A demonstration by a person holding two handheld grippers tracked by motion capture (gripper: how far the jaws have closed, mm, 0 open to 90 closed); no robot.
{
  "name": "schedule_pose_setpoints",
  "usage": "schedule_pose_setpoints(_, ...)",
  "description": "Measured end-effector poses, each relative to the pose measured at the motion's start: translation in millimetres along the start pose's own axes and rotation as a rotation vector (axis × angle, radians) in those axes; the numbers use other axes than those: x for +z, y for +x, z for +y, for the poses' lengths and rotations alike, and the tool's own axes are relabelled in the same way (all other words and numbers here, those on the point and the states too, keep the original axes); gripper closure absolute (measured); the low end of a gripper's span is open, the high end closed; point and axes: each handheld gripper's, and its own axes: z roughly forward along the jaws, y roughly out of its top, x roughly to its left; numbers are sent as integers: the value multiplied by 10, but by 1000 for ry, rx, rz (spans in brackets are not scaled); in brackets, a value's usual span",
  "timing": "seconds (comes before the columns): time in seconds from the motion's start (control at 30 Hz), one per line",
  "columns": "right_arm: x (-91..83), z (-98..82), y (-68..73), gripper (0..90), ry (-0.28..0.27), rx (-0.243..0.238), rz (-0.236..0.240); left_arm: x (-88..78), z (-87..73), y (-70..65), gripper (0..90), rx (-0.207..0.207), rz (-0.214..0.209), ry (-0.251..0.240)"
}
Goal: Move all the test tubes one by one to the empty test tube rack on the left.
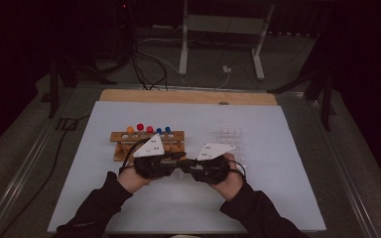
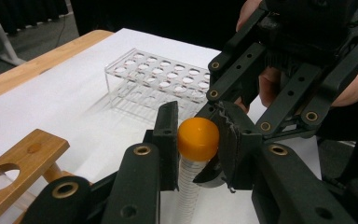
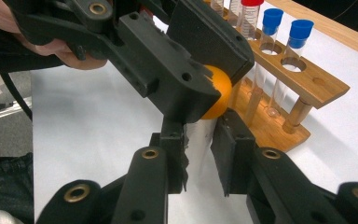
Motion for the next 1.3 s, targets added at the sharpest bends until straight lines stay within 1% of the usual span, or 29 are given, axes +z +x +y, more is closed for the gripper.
schedule_pose_setpoints(0.13,1,-2,5,729,-10,1,-11,-12,6,3,719,2,7,-10)
schedule_pose_setpoints(0.17,-2,-3,7,699,-17,0,-16,-20,10,10,720,-4,3,-12)
schedule_pose_setpoints(0.23,-10,-1,2,598,-32,8,-14,-40,19,15,720,9,21,-8)
schedule_pose_setpoints(0.27,-15,-1,-4,563,-38,13,-12,-55,24,23,720,3,22,-12)
schedule_pose_setpoints(0.33,-11,-8,-28,450,-38,24,-5,-90,39,38,720,11,39,-11)
schedule_pose_setpoints(0.37,-7,-15,-38,419,-42,27,-7,-111,47,47,720,13,45,-13)
schedule_pose_setpoints(0.43,0,-23,-57,352,-42,42,2,-163,66,67,720,13,66,-22)
schedule_pose_setpoints(0.47,2,-23,-60,329,-41,41,0,-190,77,78,720,17,77,-24)
schedule_pose_setpoints(0.5,0,-23,-65,293,-45,44,6,-225,89,93,720,23,96,-27)
schedule_pose_setpoints(0.53,0,-22,-70,233,-45,49,8,-260,101,113,720,19,102,-31)
schedule_pose_setpoints(0.57,1,-20,-72,196,-45,57,-1,-298,112,129,720,23,118,-36)
schedule_pose_setpoints(0.6,-3,-22,-76,182,-47,64,-5,-337,123,147,720,23,136,-41)
schedule_pose_setpoints(0.67,-18,-24,-91,142,-61,80,0,-424,146,194,720,23,159,-47)
schedule_pose_setpoints(0.7,-29,-27,-103,119,-64,79,8,-470,155,213,720,20,178,-54)
schedule_pose_setpoints(0.73,-44,-31,-110,93,-73,75,17,-519,164,240,720,12,182,-58)
schedule_pose_setpoints(0.77,-60,-32,-118,88,-81,83,21,-567,168,263,720,10,197,-64)
schedule_pose_setpoints(0.8,-72,-34,-127,78,-86,82,18,-614,170,288,720,4,211,-71)
schedule_pose_setpoints(0.87,-89,-33,-135,6,-82,70,0,-710,170,340,720,-6,238,-79)
schedule_pose_setpoints(0.97,-109,-35,-156,0,-91,72,-19,-843,164,409,720,-15,285,-92)
schedule_pose_setpoints(1.03,-115,-35,-172,0,-94,78,-11,-927,164,455,720,-16,319,-91)
schedule_pose_setpoints(1.07,-116,-35,-173,0,-94,74,-19,-970,164,478,720,-15,335,-93)
schedule_pose_setpoints(1.1,-118,-35,-174,0,-93,73,-20,-1012,165,498,720,-21,346,-97)
schedule_pose_setpoints(1.13,-117,-34,-173,0,-90,74,-13,-1058,166,517,720,-20,367,-98)
schedule_pose_setpoints(1.17,-116,-34,-169,0,-90,71,-19,-1106,168,536,720,-23,380,-100)
schedule_pose_setpoints(1.2,-114,-35,-169,0,-89,69,-17,-1160,169,555,719,-30,386,-111)
schedule_pose_setpoints(1.3,-113,-38,-170,0,-90,71,-19,-1306,169,598,720,-35,431,-127)
